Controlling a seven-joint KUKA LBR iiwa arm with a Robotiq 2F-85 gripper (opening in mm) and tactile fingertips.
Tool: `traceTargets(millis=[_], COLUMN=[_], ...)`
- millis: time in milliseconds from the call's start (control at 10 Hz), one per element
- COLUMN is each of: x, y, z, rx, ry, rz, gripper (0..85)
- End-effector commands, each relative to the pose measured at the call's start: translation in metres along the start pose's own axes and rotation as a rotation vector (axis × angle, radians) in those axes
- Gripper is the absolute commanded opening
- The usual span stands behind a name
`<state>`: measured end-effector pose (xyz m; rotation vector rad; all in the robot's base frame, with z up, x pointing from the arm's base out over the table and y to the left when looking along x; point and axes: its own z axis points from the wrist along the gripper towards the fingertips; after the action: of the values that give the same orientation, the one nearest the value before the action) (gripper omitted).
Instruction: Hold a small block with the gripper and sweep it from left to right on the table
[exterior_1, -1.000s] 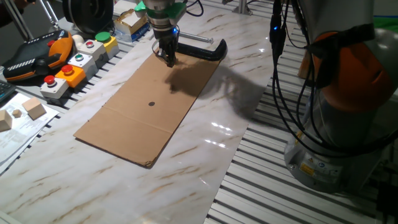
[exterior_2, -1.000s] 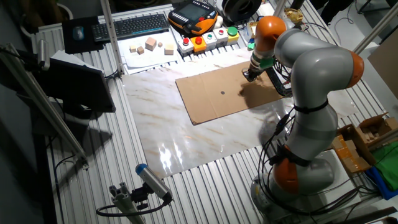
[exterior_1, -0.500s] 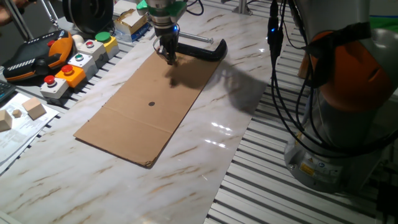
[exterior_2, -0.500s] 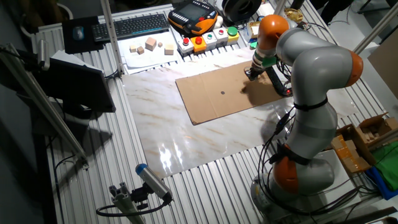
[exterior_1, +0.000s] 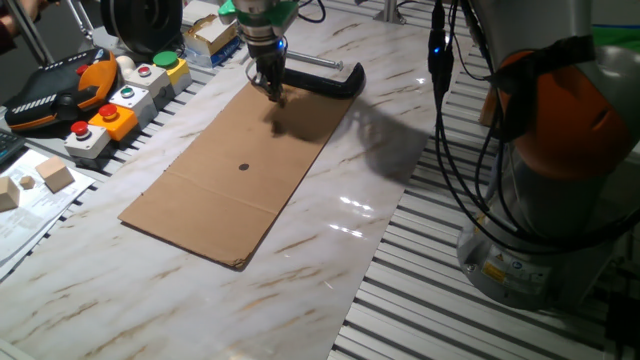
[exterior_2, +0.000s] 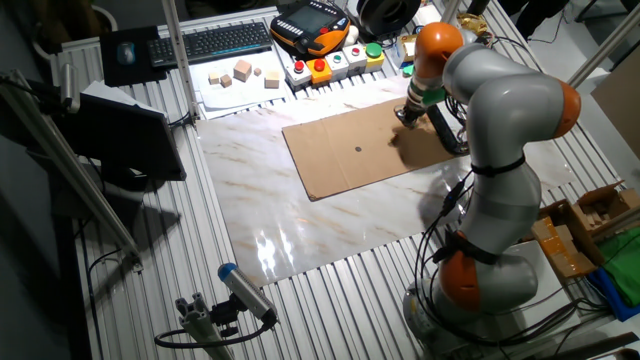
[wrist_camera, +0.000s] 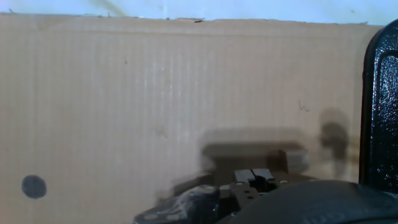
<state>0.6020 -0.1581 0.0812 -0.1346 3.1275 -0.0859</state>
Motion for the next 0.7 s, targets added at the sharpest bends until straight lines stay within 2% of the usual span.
traceTargets(millis=[0,200,300,400,500,600], x=[0.000,-0.001,-0.001,-0.001,0.000,0.000], y=[-0.001,-0.008,-0.012,-0.013,-0.015,-0.018], z=[0.000,0.002,0.003,0.005,0.006,0.009], rx=[-0.001,0.019,0.017,0.014,0.004,-0.009], ry=[0.003,-0.008,-0.017,-0.025,-0.032,-0.034], rz=[-0.013,-0.047,-0.045,-0.036,-0.018,-0.008], gripper=[1.7,26.3,36.0,41.3,55.7,62.0])
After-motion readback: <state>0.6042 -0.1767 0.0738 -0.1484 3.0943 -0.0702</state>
